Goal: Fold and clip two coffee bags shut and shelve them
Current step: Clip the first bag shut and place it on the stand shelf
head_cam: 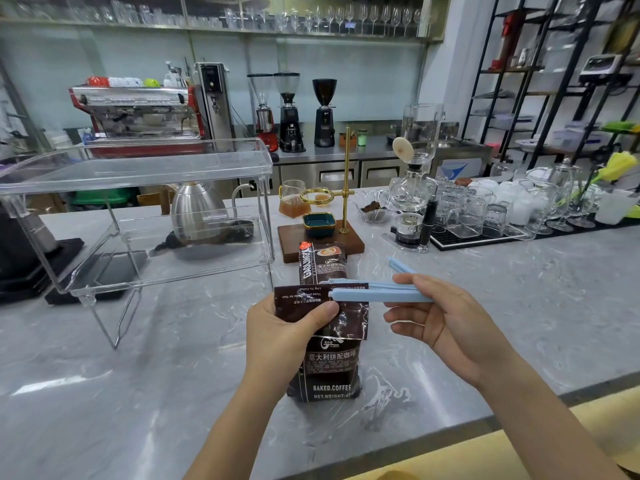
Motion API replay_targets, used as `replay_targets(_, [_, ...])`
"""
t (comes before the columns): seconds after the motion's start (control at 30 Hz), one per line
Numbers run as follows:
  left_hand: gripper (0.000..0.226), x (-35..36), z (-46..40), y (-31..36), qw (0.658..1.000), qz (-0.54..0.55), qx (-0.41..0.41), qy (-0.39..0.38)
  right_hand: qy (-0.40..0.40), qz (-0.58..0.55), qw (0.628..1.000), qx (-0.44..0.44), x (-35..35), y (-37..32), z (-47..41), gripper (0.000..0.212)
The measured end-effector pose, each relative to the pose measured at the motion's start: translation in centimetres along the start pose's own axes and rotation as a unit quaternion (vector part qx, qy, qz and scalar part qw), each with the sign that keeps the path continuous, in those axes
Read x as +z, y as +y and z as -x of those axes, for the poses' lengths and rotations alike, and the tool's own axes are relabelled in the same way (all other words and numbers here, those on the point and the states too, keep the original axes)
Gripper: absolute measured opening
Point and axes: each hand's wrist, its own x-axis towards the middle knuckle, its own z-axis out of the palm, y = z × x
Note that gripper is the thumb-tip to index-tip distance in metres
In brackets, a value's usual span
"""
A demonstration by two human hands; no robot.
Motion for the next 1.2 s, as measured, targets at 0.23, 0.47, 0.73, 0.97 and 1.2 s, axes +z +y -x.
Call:
replay_targets(0.23, [0.024, 0.0, 0.1, -0.1, 1.0, 0.007, 0.005, -0.005, -0.023, 0.031, 0.999, -0.032, 1.7, 1.4, -0.3, 0.038])
replay_targets(0.47, [0.025, -0.1, 0.2, -0.1, 1.0, 0.008, 0.015, -0.012, -0.032, 0.095, 0.994, -0.047, 3.5, 2.1, -0.6, 0.05])
replay_targets(0.73, [0.023, -0.1, 0.1, -0.3, 1.0, -0.003, 0.025, -0.013, -0.071, 0.107, 0.99, -0.051, 3.9, 2.7, -0.9, 0.039])
replay_targets(0.97, [0.022, -0.1, 0.3, -0.1, 0.999, 0.007, 0.03, -0.017, -0.087, 0.109, 0.989, -0.055, 4.5, 2.7, -1.3, 0.037])
replay_targets(1.2, [0.022, -0.1, 0.5, -0.1, 0.999, 0.018, 0.031, -0.015, -0.096, 0.105, 0.988, -0.054, 5.0, 3.0, -1.6, 0.028])
